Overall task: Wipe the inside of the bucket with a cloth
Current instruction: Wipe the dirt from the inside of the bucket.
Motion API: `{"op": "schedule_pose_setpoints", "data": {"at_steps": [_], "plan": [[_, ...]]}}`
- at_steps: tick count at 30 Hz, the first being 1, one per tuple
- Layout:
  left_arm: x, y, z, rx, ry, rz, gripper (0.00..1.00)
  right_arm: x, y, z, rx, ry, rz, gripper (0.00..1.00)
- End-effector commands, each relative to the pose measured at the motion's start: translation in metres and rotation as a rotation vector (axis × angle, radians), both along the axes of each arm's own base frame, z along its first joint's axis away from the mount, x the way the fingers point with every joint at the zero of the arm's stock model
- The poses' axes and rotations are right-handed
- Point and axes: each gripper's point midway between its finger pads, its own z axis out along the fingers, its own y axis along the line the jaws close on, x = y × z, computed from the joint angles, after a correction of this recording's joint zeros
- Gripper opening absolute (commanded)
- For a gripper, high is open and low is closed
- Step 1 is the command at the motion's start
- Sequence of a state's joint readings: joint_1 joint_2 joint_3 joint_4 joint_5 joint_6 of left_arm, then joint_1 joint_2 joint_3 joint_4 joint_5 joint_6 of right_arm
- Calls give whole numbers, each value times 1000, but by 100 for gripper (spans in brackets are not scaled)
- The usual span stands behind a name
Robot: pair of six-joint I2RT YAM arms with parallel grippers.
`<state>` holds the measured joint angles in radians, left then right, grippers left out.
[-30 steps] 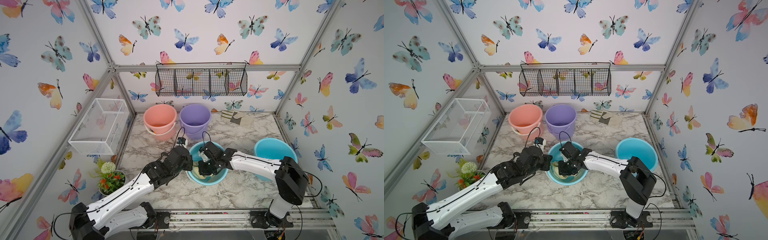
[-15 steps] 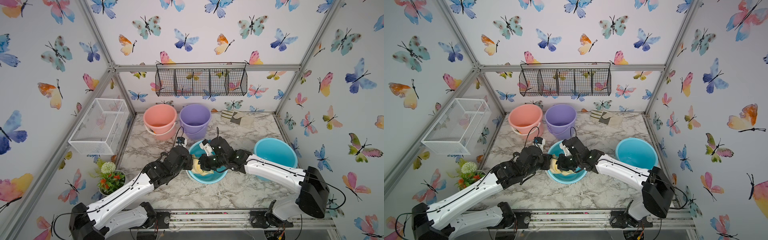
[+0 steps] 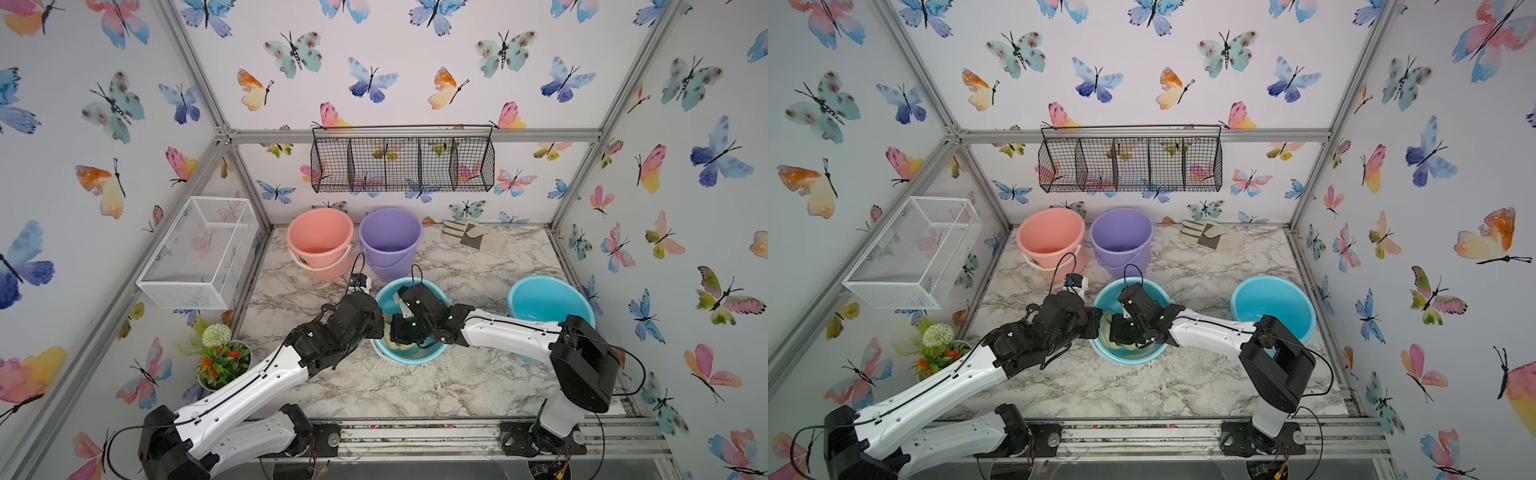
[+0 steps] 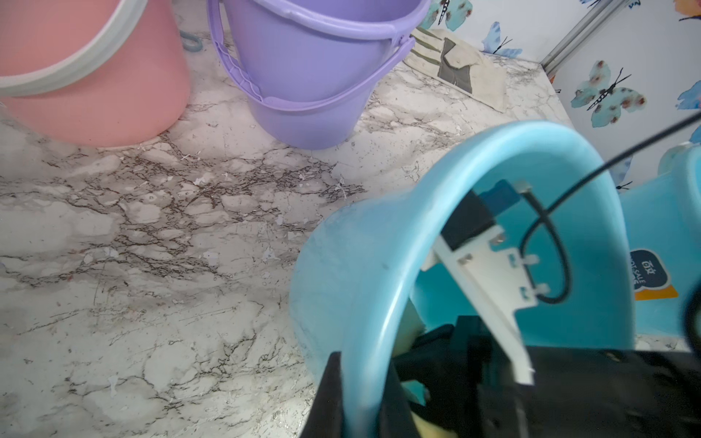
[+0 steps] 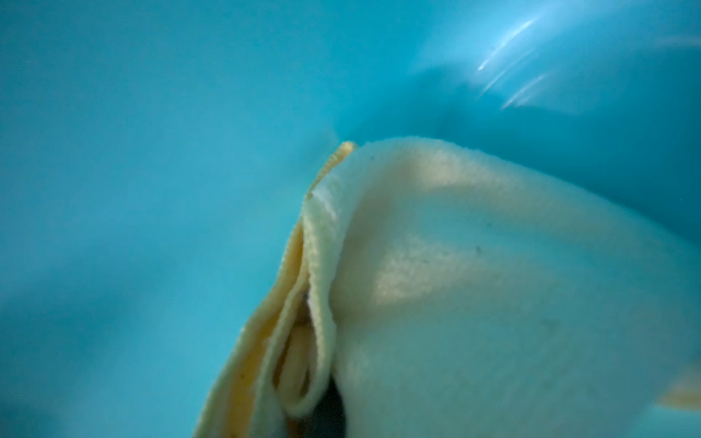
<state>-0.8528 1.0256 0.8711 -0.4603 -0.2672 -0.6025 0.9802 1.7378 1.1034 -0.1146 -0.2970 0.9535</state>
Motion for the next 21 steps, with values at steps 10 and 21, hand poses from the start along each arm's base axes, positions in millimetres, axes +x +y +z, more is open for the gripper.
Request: {"op": "schedule_pose_setpoints", "data": {"at_steps": [10, 21], "plan": [[-3, -15, 18, -85, -36, -53, 0, 22, -6, -87, -253, -32, 10, 2], [-2, -12, 16, -84, -37, -35, 0, 12, -16, -40, -163, -100, 37, 2]]}}
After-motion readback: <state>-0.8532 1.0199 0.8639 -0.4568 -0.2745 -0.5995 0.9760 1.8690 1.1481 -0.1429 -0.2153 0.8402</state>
